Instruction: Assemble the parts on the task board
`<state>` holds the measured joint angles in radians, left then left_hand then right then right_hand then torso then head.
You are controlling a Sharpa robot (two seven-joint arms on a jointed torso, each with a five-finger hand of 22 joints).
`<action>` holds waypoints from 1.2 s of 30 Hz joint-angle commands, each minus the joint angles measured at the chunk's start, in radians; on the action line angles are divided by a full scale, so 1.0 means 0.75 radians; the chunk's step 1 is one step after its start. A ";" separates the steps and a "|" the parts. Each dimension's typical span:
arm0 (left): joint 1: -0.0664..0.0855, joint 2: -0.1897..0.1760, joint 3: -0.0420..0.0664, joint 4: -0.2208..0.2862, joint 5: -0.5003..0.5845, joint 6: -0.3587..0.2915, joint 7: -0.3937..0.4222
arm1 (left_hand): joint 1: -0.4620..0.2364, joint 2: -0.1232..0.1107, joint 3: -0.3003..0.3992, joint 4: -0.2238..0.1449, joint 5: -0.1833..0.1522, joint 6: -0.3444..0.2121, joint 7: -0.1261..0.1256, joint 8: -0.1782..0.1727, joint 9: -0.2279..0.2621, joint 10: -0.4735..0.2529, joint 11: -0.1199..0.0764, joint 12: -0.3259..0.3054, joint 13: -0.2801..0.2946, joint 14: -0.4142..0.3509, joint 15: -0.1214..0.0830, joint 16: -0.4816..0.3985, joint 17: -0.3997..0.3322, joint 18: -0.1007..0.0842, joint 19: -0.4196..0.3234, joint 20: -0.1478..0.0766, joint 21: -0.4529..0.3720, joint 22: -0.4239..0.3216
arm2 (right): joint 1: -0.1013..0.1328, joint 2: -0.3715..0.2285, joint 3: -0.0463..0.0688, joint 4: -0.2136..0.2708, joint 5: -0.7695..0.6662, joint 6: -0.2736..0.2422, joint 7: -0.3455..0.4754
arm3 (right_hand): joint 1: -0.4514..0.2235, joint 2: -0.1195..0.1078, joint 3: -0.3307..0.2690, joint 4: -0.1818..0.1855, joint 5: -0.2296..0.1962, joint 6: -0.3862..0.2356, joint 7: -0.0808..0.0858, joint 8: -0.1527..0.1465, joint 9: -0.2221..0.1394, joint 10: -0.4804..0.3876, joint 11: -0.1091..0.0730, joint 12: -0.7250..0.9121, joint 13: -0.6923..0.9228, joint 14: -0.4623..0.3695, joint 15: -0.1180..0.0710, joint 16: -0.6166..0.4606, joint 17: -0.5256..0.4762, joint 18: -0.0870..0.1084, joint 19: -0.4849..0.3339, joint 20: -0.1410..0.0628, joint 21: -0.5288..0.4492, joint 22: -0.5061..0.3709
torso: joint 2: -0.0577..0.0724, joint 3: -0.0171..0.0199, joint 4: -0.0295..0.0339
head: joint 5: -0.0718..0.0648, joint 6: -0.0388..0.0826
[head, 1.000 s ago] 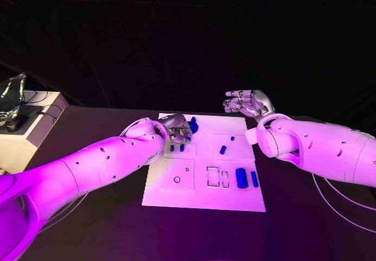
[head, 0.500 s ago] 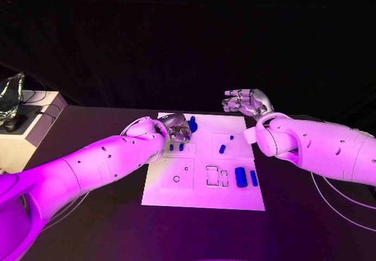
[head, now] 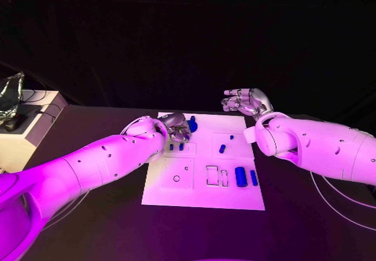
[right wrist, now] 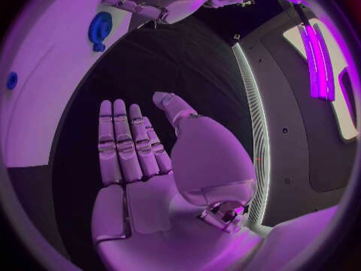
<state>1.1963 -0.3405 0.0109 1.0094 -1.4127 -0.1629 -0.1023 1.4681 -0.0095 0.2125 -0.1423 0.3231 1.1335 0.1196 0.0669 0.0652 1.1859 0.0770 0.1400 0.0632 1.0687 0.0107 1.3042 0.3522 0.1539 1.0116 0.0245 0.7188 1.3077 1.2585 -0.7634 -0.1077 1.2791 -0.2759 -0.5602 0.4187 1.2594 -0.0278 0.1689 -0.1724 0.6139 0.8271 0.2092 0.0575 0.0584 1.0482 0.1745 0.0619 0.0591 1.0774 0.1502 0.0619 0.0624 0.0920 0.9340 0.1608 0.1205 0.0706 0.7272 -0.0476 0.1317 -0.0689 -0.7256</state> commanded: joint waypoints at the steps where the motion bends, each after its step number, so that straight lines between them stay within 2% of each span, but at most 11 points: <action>1: -0.002 0.003 -0.002 -0.003 -0.008 -0.007 0.017 | -0.005 0.008 0.028 -0.017 -0.006 0.011 -0.003 -0.007 0.000 0.039 -0.007 -0.026 0.001 0.015 -0.005 -0.011 0.004 0.007 -0.010 -0.009 0.024 0.028 | 0.000 0.001 0.000 0.003 -0.011 0.014 0.017 | -0.014 0.003 0.006 0.001 0.007 0.009 0.021 -0.002 0.000 -0.005 -0.005 -0.003 -0.002 -0.003 -0.001 -0.002 -0.002 -0.021 -0.006 0.001 0.000 0.000 | 0.001 -0.0004 -0.0008 | 0.002 0.001; 4: -0.002 0.002 -0.002 -0.002 -0.004 -0.035 0.033 | -0.016 0.003 0.053 -0.027 -0.008 0.015 -0.001 -0.007 0.001 0.068 -0.007 -0.068 0.003 0.032 -0.007 -0.025 0.017 0.007 -0.012 -0.015 0.045 0.023 | 0.000 0.002 0.000 0.002 -0.011 0.014 0.017 | -0.014 0.003 0.006 0.001 0.007 0.009 0.021 -0.002 0.000 -0.005 -0.005 -0.003 -0.002 -0.003 -0.001 -0.002 -0.002 -0.021 -0.006 0.001 0.000 0.000 | 0.001 -0.0014 -0.0012 | 0.002 0.002; 10: -0.003 -0.003 -0.001 0.009 0.025 -0.079 0.065 | -0.017 0.002 0.066 -0.029 -0.008 0.023 0.003 -0.007 0.001 0.084 -0.007 -0.088 0.003 0.050 -0.009 -0.036 0.032 0.011 -0.005 -0.016 0.056 0.021 | 0.000 0.003 0.000 0.002 -0.011 0.014 0.018 | -0.014 0.003 0.006 0.001 0.007 0.009 0.021 -0.002 0.000 -0.005 -0.005 -0.003 -0.002 -0.003 -0.001 -0.002 -0.002 -0.021 -0.006 0.001 0.000 0.000 | 0.001 -0.0007 -0.0014 | 0.002 0.003; 16: -0.003 -0.033 0.003 0.054 0.091 -0.086 0.094 | -0.023 -0.007 0.102 -0.025 -0.006 0.019 0.015 -0.007 0.001 0.082 0.000 -0.102 0.002 0.063 -0.006 -0.071 0.043 0.024 -0.007 -0.005 0.058 0.019 | 0.000 0.003 0.000 0.000 -0.011 0.015 0.018 | -0.014 0.003 0.006 0.001 0.007 0.009 0.021 -0.002 0.000 -0.005 -0.005 -0.003 -0.002 -0.003 -0.001 -0.002 -0.002 -0.021 -0.006 0.001 0.000 0.000 | -0.001 -0.0003 -0.0004 | 0.000 0.002; 19: -0.003 -0.050 0.012 0.075 0.115 -0.089 0.111 | -0.024 -0.008 0.104 -0.020 -0.006 0.023 0.016 -0.007 0.001 0.085 -0.001 -0.103 0.002 0.070 -0.006 -0.077 0.048 0.026 -0.005 -0.004 0.057 0.017 | 0.000 0.002 0.000 0.000 -0.011 0.015 0.018 | -0.014 0.003 0.006 0.001 0.007 0.009 0.021 -0.002 0.000 -0.005 -0.005 -0.003 -0.002 -0.003 -0.001 -0.002 -0.002 -0.021 -0.006 0.001 0.000 0.000 | -0.003 0.0001 0.0022 | -0.003 0.001; 27: -0.003 -0.121 0.051 0.149 0.160 -0.056 0.119 | -0.023 -0.012 0.104 -0.014 -0.006 0.024 0.017 -0.006 0.001 0.087 -0.001 -0.103 0.002 0.073 -0.006 -0.084 0.057 0.027 -0.004 -0.003 0.056 0.017 | 0.000 -0.001 0.000 -0.003 -0.011 0.016 0.017 | -0.014 0.003 0.006 0.001 0.007 0.009 0.021 -0.002 0.000 -0.005 -0.005 -0.003 -0.002 -0.003 -0.001 -0.002 -0.002 -0.021 -0.006 0.001 0.000 0.000 | -0.005 -0.0015 0.0028 | -0.002 0.002; 29: -0.003 -0.135 0.056 0.162 0.165 -0.046 0.117 | -0.023 -0.012 0.104 -0.014 -0.006 0.024 0.017 -0.006 0.001 0.087 -0.001 -0.103 0.002 0.073 -0.006 -0.084 0.057 0.027 -0.004 -0.003 0.056 0.017 | 0.000 -0.001 0.000 -0.003 -0.011 0.016 0.017 | -0.014 0.003 0.006 0.001 0.007 0.009 0.021 -0.002 0.000 -0.005 -0.005 -0.003 -0.002 -0.003 -0.001 -0.002 -0.002 -0.021 -0.006 0.001 0.000 0.000 | -0.006 -0.0020 0.0036 | -0.001 0.002; 35: -0.003 -0.182 0.067 0.196 0.169 -0.028 0.109 | -0.024 -0.012 0.102 -0.012 -0.006 0.025 0.018 -0.007 0.001 0.086 -0.001 -0.103 0.002 0.072 -0.006 -0.085 0.059 0.027 -0.004 -0.002 0.055 0.016 | -0.002 -0.004 0.000 -0.005 -0.011 0.017 0.017 | -0.014 0.003 0.006 0.001 0.007 0.009 0.021 -0.002 0.000 -0.005 -0.005 -0.003 -0.002 -0.003 -0.001 -0.002 -0.002 -0.021 -0.006 0.001 0.000 0.000 | -0.013 -0.0106 0.0087 | -0.007 -0.001; 36: -0.003 -0.188 0.068 0.199 0.168 -0.026 0.107 | -0.023 -0.012 0.102 -0.011 -0.006 0.024 0.019 -0.007 0.001 0.086 0.000 -0.103 0.002 0.072 -0.006 -0.086 0.061 0.027 -0.004 -0.003 0.055 0.016 | -0.002 -0.004 0.000 -0.006 -0.011 0.017 0.017 | -0.014 0.003 0.006 0.001 0.007 0.009 0.021 -0.002 0.000 -0.005 -0.005 -0.003 -0.002 -0.003 -0.001 -0.002 -0.002 -0.021 -0.006 0.001 0.000 0.000 | -0.011 -0.0098 0.0077 | -0.006 -0.001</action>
<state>1.1939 -0.4815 0.0608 1.1528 -1.3065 -0.2039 -0.0320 1.4557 -0.0140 0.2902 -0.1559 0.3163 1.1491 0.1289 0.0632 0.0653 1.2475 0.0749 0.0646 0.0639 1.1186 0.0070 1.2449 0.3971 0.1647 1.0061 0.0197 0.7563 1.3075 1.2576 -0.7661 -0.1080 1.2753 -0.2760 -0.5601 0.4192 1.2594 -0.0278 0.1688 -0.1723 0.6138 0.8271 0.2092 0.0575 0.0584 1.0482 0.1745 0.0619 0.0590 1.0774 0.1502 0.0619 0.0624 0.0921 0.9340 0.1608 0.1205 0.0706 0.7197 -0.0526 0.1368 -0.0727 -0.7253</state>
